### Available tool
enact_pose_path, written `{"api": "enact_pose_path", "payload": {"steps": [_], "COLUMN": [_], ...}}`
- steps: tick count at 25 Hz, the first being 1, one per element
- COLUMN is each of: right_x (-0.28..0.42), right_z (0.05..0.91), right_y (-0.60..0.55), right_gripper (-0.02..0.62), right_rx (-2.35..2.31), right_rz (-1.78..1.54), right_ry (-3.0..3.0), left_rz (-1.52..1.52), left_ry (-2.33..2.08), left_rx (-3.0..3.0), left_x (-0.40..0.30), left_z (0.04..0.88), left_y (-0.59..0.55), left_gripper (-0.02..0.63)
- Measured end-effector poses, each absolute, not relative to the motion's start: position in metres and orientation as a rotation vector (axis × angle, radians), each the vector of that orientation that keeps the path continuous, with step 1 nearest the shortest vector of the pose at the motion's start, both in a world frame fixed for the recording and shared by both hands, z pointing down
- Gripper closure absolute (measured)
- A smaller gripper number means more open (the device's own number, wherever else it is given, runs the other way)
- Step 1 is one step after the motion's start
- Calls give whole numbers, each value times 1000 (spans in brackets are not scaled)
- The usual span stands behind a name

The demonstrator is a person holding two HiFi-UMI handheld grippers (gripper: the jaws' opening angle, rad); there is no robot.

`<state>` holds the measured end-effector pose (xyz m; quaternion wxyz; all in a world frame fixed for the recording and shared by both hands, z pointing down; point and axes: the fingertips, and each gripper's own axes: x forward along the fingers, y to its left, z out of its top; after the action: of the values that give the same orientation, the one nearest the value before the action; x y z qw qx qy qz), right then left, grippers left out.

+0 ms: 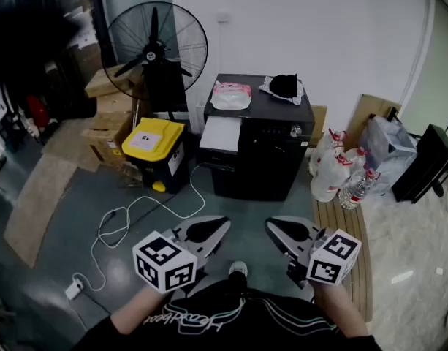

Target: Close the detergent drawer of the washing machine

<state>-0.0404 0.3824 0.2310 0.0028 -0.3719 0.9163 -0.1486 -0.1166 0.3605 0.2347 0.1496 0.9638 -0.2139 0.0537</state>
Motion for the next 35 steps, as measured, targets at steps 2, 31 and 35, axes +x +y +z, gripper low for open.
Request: {"api": "enact_pose_path", "payload": {"steps": [2, 31, 35], "right_x": [-42, 22, 26], "right_z": [231, 315, 332], "right_y": [375, 124, 92], "right_gripper": [569, 569, 569], "right_rx": [-1153, -1147, -1141], "right_rz": [-464, -788, -842], "right_ry": [2875, 2833, 2837], "left_rz": [161, 232, 258], "left_ry": [-622, -722, -758], "left_rx": [2766, 2515, 2482], "left_x": [-117, -72, -71], "left_z": [237, 337, 356], "left_y": [353, 101, 66], "left_gripper": [583, 583, 583]}}
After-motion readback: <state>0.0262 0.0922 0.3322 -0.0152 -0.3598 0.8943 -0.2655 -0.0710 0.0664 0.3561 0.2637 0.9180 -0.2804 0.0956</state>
